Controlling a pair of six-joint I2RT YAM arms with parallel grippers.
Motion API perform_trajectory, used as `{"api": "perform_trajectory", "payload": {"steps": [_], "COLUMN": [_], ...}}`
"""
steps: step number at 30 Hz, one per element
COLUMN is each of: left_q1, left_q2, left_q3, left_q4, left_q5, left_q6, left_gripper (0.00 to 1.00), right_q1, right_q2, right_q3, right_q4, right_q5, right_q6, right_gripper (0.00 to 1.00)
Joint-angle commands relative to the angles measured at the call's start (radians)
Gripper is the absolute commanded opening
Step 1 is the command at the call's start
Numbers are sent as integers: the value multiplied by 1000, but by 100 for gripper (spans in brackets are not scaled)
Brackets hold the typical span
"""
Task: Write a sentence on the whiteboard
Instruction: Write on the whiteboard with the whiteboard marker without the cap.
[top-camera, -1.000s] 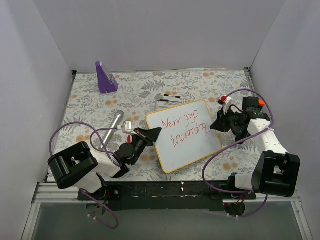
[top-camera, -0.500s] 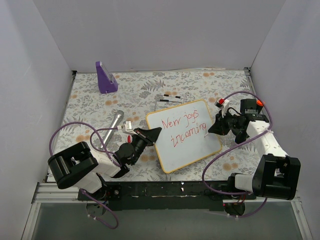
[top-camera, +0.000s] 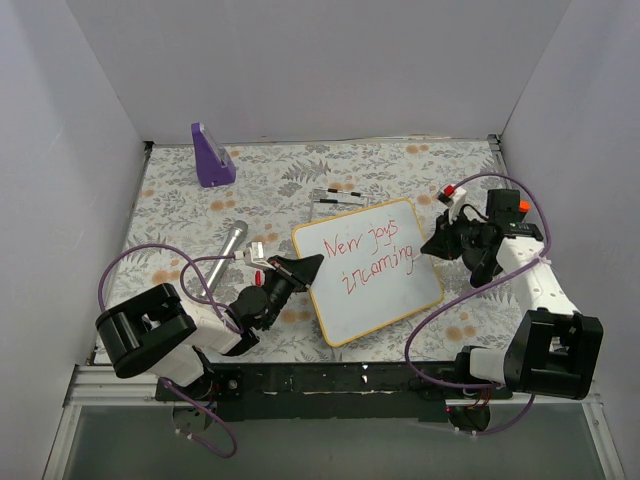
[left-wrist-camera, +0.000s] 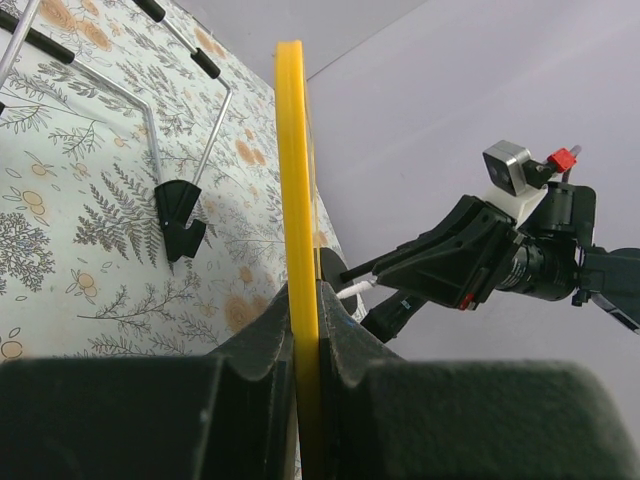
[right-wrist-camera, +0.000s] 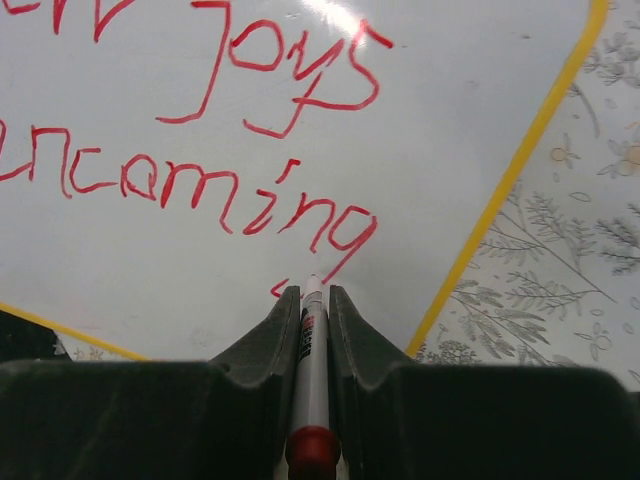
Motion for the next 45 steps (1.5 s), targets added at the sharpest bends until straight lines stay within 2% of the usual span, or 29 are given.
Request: {"api": "perform_trajectory", "payload": {"steps": [1,9,18,27,45], "left_q1": [-5,-3,-3,-5,-5], "left_q2": [-14,-52,-148,-193,-201], "left_q3": [-9,-17,-38,-20,20], "left_q4": [283,266,220,142,76], "left_q5": [39,48,80,132,159], "left_q6": [95,114,169,181,210], "left_gripper": [0,0,0,0,0], "right_q1": [-76,-142,-186,-277,-300], "right_q2": [-44,-182,-346,-362,-366], "right_q3": [90,84,-80,-166,-201], "right_q4": [6,-31,98,136,133], "right_q5": [-36,-176,-312,-415,-460], "right_q6": [4,7,70,55,33], "right_gripper": [1,1,1,1,1]}}
